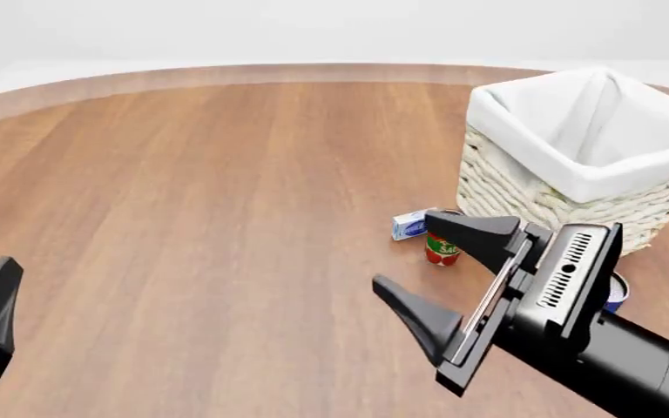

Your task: Pick up the ketchup, and put it in the basket.

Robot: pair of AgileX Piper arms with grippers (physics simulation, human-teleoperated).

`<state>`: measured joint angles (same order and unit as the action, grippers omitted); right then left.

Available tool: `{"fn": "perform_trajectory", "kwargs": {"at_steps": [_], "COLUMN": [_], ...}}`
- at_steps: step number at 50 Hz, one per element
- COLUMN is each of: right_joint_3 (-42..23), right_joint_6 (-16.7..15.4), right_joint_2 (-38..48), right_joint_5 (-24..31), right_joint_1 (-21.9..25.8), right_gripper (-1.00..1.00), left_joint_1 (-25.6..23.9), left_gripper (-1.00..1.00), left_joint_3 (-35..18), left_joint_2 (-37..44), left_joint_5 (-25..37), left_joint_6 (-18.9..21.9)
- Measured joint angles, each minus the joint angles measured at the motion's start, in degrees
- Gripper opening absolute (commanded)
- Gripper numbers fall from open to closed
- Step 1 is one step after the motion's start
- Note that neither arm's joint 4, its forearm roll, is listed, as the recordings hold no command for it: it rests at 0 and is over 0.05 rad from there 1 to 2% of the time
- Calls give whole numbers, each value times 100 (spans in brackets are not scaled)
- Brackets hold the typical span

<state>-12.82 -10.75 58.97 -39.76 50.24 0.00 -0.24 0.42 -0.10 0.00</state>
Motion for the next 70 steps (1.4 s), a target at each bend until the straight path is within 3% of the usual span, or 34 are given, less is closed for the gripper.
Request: {"fn": "perform_trajectory", "kwargs": {"at_steps": [39, 70], "right_joint_3": [-1406, -2393], "right_joint_6": [647, 1186], "right_joint_2": [2249, 2851], "right_joint_5": [-100, 613], "right_joint_1": [1448, 2278], "right_gripper": [100, 100], "left_joint_1": [0, 0], "left_gripper": [100, 100], "left_joint_3": [0, 0], "left_joint_2": [0, 0], "left_joint_5": [0, 0], "left_joint_6": [0, 0]}}
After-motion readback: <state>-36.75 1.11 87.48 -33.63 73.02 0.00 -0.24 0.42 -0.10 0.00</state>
